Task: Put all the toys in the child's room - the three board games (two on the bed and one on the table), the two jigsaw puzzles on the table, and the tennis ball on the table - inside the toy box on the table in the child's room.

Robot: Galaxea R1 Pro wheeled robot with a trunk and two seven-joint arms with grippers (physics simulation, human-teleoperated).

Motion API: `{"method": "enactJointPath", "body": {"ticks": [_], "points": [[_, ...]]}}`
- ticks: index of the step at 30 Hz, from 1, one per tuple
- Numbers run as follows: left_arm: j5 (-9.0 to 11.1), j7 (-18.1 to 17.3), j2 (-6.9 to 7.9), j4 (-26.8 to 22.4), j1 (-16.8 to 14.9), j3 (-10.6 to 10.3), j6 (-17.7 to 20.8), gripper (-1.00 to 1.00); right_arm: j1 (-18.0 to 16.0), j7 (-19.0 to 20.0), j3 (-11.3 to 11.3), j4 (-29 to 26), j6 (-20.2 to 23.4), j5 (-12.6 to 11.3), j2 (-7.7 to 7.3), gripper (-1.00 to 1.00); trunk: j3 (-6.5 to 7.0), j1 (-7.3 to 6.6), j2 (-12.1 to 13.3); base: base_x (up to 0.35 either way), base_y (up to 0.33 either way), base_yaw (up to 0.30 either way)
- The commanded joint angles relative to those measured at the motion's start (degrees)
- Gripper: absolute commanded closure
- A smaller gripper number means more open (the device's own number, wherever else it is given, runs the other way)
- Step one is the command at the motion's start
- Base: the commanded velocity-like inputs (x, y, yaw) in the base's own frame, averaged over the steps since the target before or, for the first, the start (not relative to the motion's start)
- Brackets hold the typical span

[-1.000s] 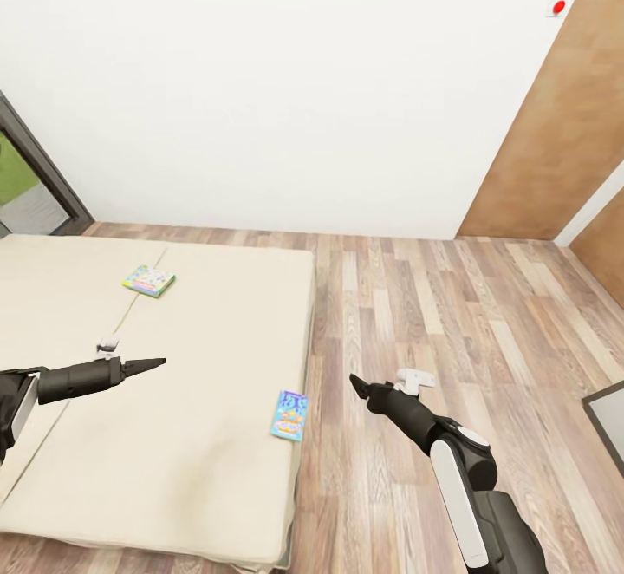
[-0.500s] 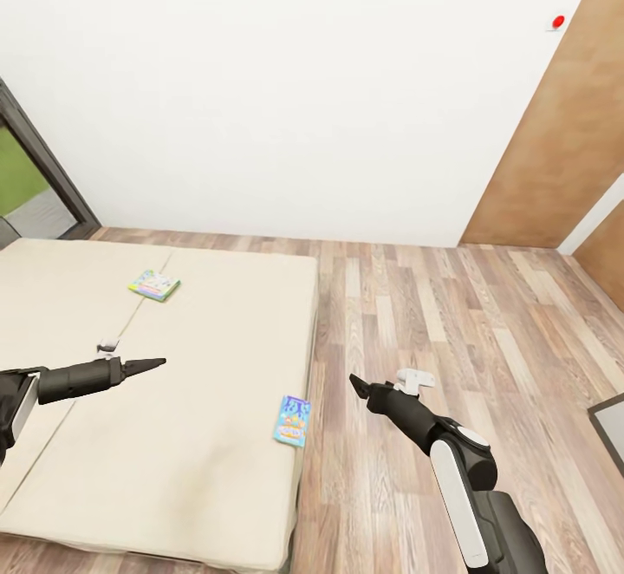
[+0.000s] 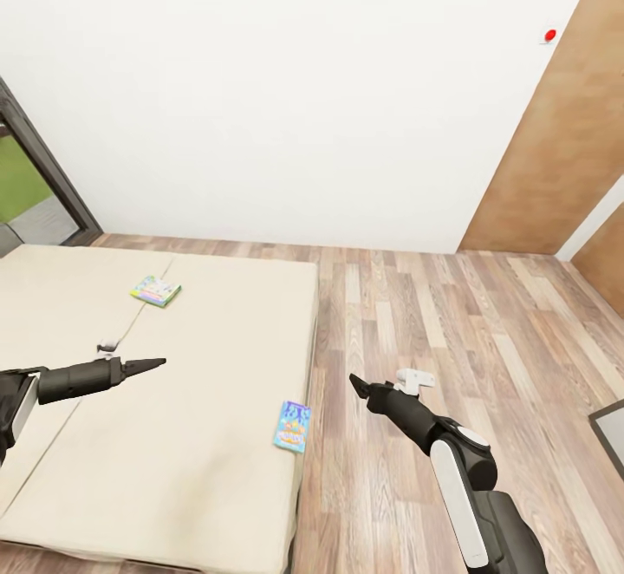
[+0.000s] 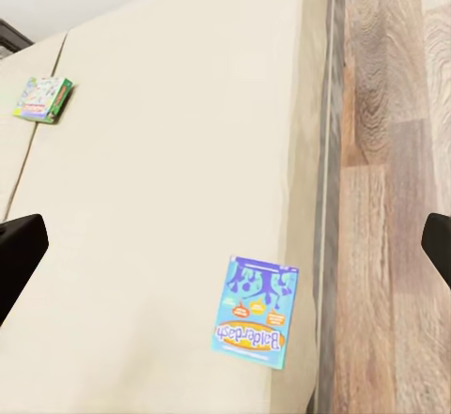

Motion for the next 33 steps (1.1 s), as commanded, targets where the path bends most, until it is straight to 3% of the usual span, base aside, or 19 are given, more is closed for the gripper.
{"method": "enactJointPath", "body": {"ticks": [1,33], "points": [[-0.3,-0.35,-0.05,-0.01,-0.05,0.14,0.61,-1.0,-0.04,0.15,-0.07,-0.06,0.31,-0.03,0.03,-1.0,0.0,0.04,-0.1,0.0,0.0,0.0],[-0.28,-0.35,-0.19,-0.01,-0.05,0.1,0.56,-1.0,-0.04,0.21,-0.07,-0.06,0.31,0.06,0.03,-1.0,3.02,0.04,-0.1,0.0,0.0,0.0]]}}
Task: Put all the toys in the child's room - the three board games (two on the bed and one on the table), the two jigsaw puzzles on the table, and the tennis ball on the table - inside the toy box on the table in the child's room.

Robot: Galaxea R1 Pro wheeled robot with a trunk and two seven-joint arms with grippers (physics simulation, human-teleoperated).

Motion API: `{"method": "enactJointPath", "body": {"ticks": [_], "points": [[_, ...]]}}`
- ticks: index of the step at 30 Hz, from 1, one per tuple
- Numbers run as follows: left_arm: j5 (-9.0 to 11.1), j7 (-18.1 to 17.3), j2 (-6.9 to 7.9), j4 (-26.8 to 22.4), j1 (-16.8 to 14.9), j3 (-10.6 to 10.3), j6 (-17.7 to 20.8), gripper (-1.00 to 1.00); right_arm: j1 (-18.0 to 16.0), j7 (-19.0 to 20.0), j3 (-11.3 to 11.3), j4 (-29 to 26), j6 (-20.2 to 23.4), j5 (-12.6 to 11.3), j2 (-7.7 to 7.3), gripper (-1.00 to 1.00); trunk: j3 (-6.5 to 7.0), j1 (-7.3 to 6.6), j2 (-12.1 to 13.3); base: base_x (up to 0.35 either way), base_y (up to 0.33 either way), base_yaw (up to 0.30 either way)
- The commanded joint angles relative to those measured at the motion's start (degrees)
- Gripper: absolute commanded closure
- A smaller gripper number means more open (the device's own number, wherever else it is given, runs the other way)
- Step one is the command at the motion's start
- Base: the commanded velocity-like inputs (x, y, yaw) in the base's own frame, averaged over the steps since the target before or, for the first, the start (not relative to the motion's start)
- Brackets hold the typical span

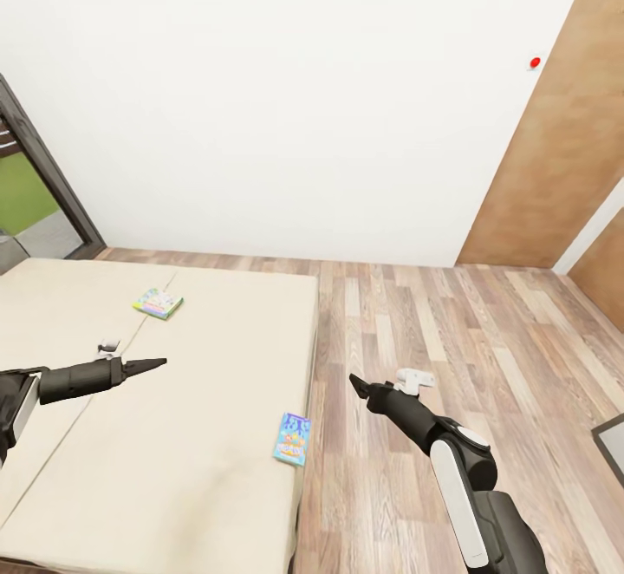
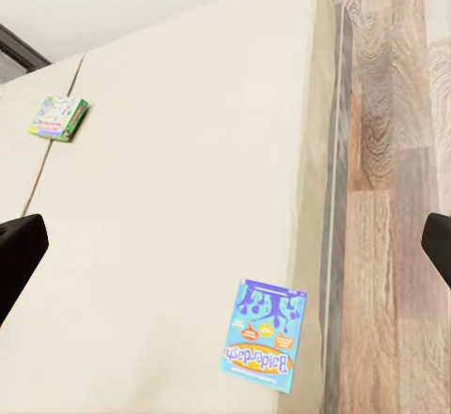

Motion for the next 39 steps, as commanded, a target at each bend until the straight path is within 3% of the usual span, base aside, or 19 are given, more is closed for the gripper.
{"method": "enactJointPath", "body": {"ticks": [1,19,39], "points": [[-0.3,-0.35,-0.02,-0.01,-0.05,0.15,0.6,-1.0,-0.04,0.14,-0.07,-0.06,0.31,-0.04,0.03,-1.0,-0.01,0.04,-0.1,0.0,0.0,0.0],[-0.26,-0.35,-0.01,-0.01,-0.05,0.16,0.51,-1.0,-0.04,0.14,-0.07,-0.06,0.31,-0.07,0.02,-1.0,1.69,0.04,-0.1,0.0,-0.008,0.0],[-0.3,-0.35,0.04,-0.01,-0.05,0.17,0.6,-1.0,-0.04,0.14,-0.07,-0.06,-0.79,0.02,0.03,-1.0,3.58,0.04,-0.1,0.0,-0.157,0.002]]}}
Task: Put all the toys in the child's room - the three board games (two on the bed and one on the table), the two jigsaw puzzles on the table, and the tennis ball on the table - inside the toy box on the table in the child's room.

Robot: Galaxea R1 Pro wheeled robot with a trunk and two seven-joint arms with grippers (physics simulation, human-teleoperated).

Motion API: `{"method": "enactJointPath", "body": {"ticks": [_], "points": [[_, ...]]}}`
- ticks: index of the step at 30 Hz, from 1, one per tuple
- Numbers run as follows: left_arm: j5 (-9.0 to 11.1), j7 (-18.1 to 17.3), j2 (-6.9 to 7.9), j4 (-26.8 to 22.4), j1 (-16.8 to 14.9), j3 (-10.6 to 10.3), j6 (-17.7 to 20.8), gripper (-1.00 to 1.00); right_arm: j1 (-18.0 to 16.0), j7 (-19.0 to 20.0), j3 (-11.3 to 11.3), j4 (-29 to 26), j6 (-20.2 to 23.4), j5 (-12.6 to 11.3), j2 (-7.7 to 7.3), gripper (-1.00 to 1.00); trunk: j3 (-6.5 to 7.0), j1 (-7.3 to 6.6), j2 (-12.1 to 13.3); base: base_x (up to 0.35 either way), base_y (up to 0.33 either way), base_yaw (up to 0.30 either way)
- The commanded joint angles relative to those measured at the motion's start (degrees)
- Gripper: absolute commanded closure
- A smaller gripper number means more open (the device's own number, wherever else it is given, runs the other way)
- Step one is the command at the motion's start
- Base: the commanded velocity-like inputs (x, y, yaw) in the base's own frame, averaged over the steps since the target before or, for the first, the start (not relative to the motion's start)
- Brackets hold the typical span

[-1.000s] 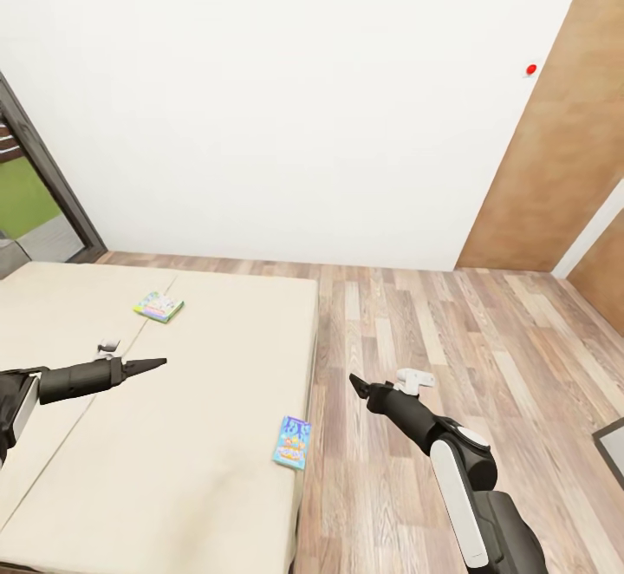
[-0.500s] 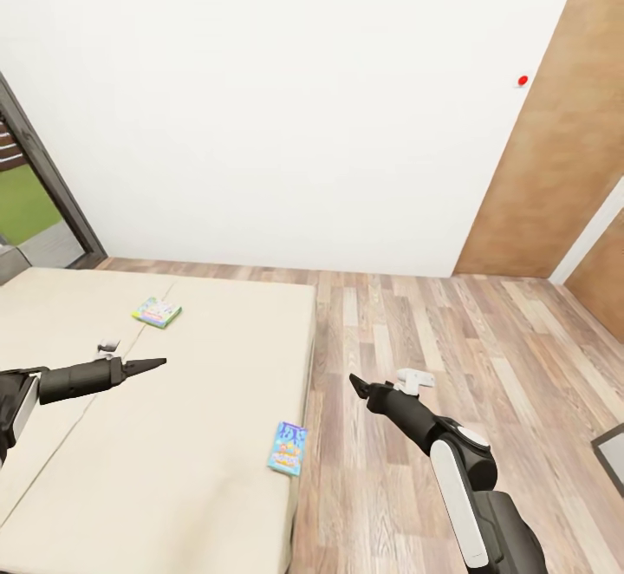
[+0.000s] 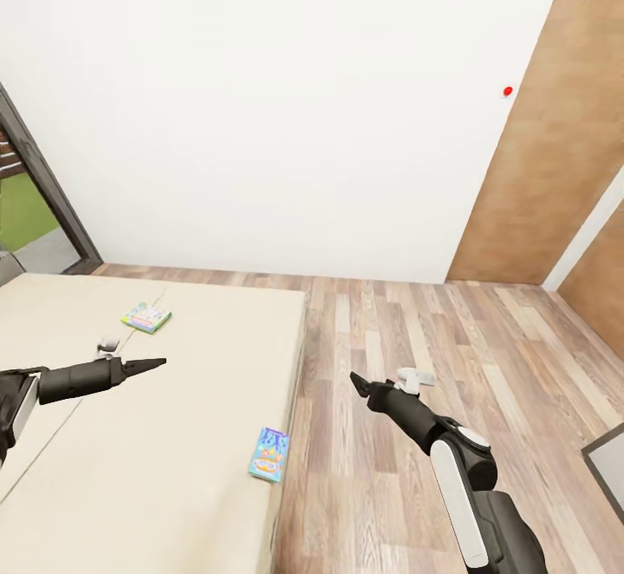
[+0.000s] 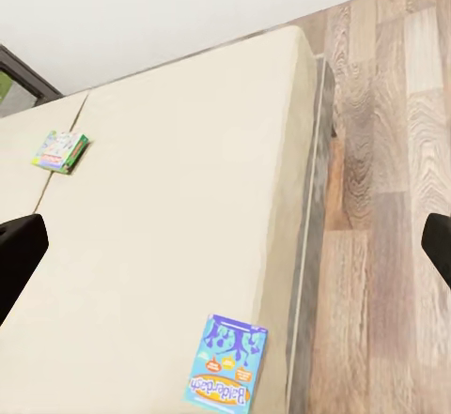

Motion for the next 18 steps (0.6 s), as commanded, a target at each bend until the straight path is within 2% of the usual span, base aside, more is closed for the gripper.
{"method": "enactJointPath", "body": {"ticks": [1,9,18], "points": [[-0.29,-0.35,-0.01,-0.01,-0.06,0.14,0.59,-1.0,-0.04,0.13,-0.07,-0.06,0.29,0.0,0.03,-1.0,-0.01,0.04,-0.11,0.0,-0.029,0.04],[-0.24,-0.35,-0.04,-0.01,-0.06,0.1,0.42,-1.0,-0.04,0.08,0.65,-0.06,0.25,0.29,0.03,-1.0,0.74,0.04,-0.11,0.0,-0.024,0.09],[-0.24,-0.38,0.01,-0.01,-0.06,0.14,0.4,-1.0,-0.04,-0.02,1.39,-0.06,0.18,0.43,-0.01,-1.0,1.57,0.04,-0.11,0.0,-0.154,0.14]]}}
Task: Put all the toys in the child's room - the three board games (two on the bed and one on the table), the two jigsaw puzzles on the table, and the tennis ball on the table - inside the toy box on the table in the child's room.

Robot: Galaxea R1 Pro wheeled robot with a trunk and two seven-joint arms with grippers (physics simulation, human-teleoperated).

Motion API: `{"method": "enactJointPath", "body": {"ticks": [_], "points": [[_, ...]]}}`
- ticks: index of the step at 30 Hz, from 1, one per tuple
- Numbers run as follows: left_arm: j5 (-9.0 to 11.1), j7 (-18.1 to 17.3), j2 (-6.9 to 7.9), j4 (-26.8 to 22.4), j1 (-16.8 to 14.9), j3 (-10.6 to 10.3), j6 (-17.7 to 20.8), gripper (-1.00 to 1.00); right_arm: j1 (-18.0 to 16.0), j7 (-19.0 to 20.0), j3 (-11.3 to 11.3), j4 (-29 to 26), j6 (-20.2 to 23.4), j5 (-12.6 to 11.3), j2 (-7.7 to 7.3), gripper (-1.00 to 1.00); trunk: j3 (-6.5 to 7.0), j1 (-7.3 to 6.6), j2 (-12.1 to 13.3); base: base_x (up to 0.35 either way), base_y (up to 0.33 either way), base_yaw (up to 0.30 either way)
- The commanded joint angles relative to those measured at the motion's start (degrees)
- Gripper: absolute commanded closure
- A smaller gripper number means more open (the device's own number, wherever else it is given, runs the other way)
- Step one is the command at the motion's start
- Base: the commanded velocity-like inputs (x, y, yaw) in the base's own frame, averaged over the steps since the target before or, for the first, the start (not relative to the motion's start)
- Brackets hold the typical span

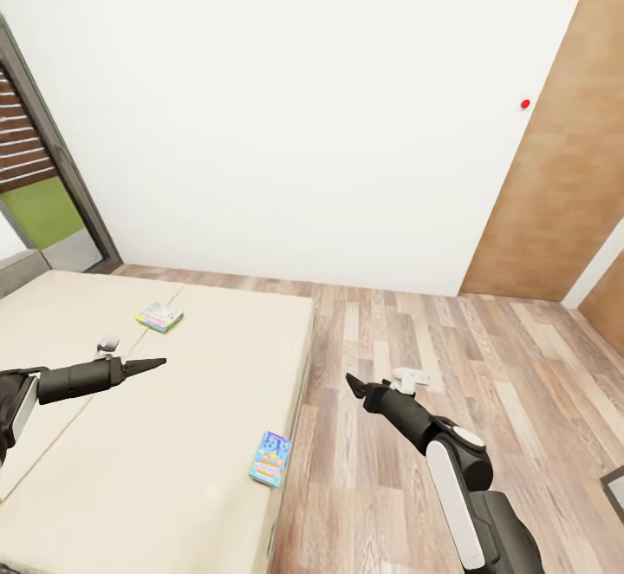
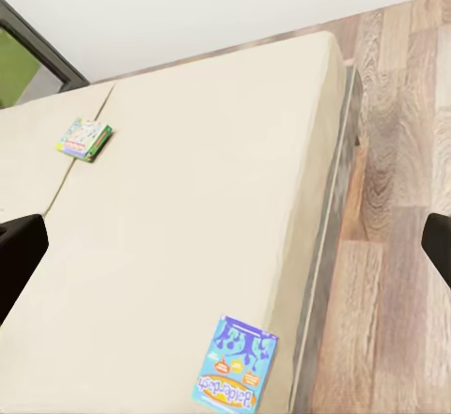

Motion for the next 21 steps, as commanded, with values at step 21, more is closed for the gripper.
{"method": "enactJointPath", "body": {"ticks": [21], "points": [[-0.28,-0.33,-0.12,-0.01,-0.07,0.06,0.59,-1.0,-0.04,0.15,1.55,-0.08,0.22,0.05,-0.03,-1.0,0.83,0.04,-0.11,0.0,-0.007,0.127]]}}
